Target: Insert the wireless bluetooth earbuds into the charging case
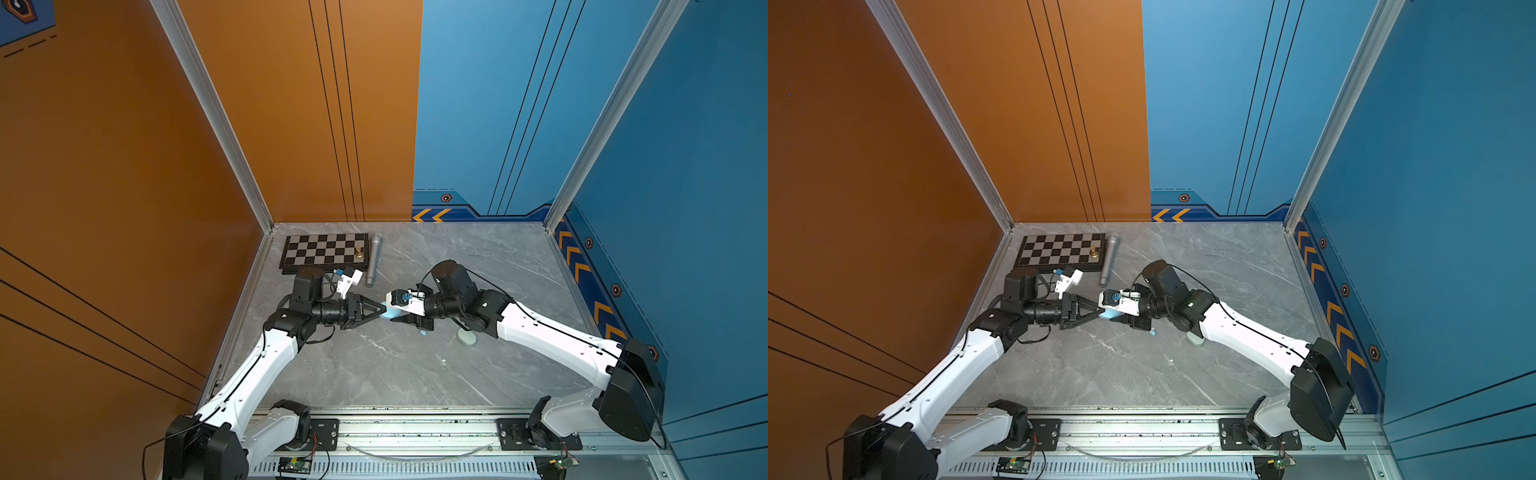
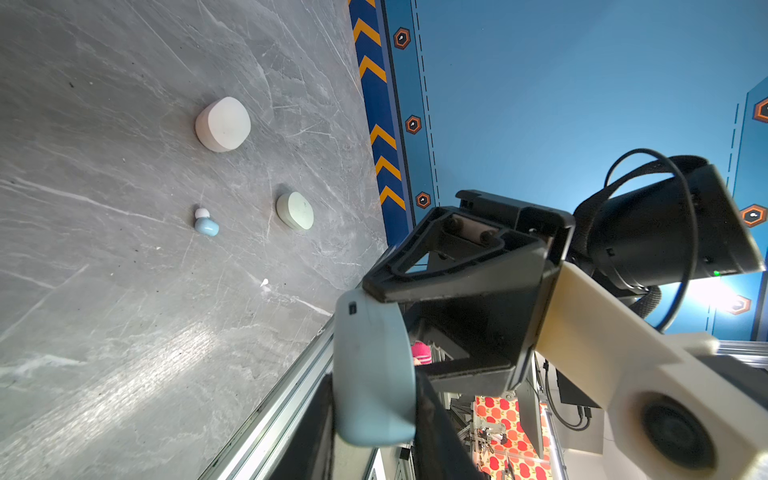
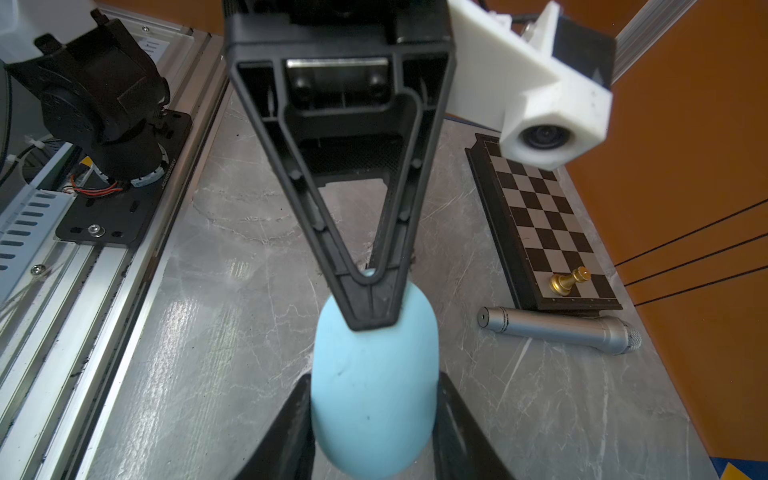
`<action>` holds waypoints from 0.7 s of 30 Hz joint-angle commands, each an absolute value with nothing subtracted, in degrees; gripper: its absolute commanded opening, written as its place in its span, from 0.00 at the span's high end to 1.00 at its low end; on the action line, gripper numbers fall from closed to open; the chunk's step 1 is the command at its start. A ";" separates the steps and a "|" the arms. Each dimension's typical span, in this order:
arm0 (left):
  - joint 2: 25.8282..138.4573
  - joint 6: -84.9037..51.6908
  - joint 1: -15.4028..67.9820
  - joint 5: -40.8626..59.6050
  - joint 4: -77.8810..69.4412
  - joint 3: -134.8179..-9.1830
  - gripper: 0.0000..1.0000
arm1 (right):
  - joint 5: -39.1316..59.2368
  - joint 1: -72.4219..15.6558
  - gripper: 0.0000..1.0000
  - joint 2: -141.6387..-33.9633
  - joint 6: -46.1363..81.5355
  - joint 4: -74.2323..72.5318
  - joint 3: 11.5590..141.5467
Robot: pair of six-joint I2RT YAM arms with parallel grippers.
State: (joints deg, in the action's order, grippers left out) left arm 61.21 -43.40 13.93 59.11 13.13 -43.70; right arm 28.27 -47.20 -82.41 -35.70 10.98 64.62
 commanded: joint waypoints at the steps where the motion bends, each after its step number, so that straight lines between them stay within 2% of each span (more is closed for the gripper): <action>1: 60.75 -39.36 14.15 54.55 15.20 -45.48 0.58 | 29.74 -47.15 0.77 -81.70 -33.23 9.85 67.04; 3: 59.19 -36.63 14.15 52.74 14.69 -45.70 0.48 | 30.24 -46.64 0.78 -81.35 -32.33 10.99 67.37; 6: 54.59 -30.35 14.11 48.46 13.00 -45.24 0.40 | 32.88 -45.18 0.79 -80.93 -29.58 13.98 68.19; 10: 43.93 -17.13 15.48 42.52 4.72 -39.62 0.40 | 38.58 -42.79 0.81 -80.60 -23.82 17.88 69.53; 13: 37.77 -4.71 18.01 39.54 5.10 -36.24 0.40 | 41.36 -42.00 0.85 -81.02 -22.51 21.48 71.02; 21: 40.82 12.72 26.87 40.74 14.37 -38.80 0.37 | 42.51 -43.13 0.86 -81.22 -25.02 30.25 75.29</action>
State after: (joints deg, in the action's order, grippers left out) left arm 39.46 2.44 24.77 41.95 10.24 -37.71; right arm 40.49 -42.48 -82.04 -24.18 24.29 72.69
